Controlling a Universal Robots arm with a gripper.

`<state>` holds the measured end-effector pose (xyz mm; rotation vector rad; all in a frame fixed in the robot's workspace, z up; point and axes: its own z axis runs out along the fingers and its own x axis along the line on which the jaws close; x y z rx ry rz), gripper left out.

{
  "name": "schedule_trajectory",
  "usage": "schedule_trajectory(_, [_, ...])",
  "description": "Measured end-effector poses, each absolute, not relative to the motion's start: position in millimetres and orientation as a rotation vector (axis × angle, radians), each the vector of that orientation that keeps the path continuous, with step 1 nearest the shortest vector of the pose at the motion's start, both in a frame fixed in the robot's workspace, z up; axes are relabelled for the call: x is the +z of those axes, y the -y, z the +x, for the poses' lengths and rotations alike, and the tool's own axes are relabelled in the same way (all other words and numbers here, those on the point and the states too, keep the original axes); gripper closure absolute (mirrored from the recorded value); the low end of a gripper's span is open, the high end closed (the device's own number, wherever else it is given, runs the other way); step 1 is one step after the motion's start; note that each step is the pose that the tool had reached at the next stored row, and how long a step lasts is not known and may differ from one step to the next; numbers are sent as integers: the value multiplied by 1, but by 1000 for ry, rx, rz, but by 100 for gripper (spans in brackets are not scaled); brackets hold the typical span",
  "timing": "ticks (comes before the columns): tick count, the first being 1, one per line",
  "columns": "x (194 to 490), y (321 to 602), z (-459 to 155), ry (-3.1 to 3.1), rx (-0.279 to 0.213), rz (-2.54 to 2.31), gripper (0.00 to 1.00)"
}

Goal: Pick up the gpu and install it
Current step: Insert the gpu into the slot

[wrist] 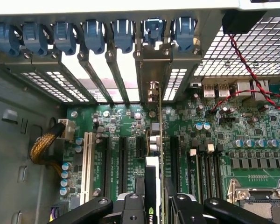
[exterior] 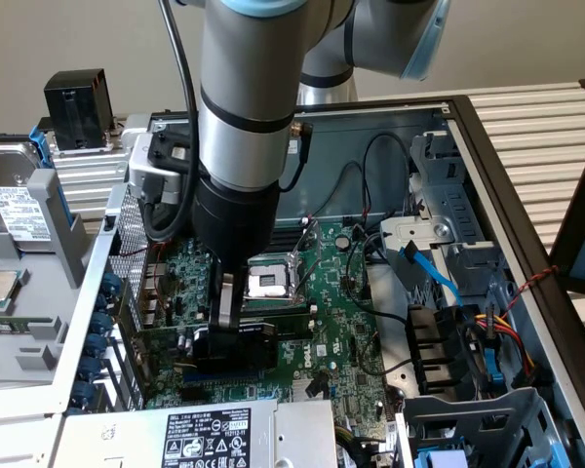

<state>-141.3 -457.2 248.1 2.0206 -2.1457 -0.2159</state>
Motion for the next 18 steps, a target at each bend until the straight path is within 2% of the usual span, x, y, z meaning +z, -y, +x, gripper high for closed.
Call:
schedule_trajectory(1, [248, 457, -141, 2146, -215, 2021, 67])
schedule_trajectory(3, [248, 457, -141, 2145, -215, 2022, 67])
schedule_trajectory(4, [248, 457, -141, 2145, -215, 2022, 60])
schedule_trajectory(11, [256, 457, -141, 2145, -212, 2021, 60])
schedule_trajectory(18, [278, 457, -141, 2144, -203, 2019, 60])
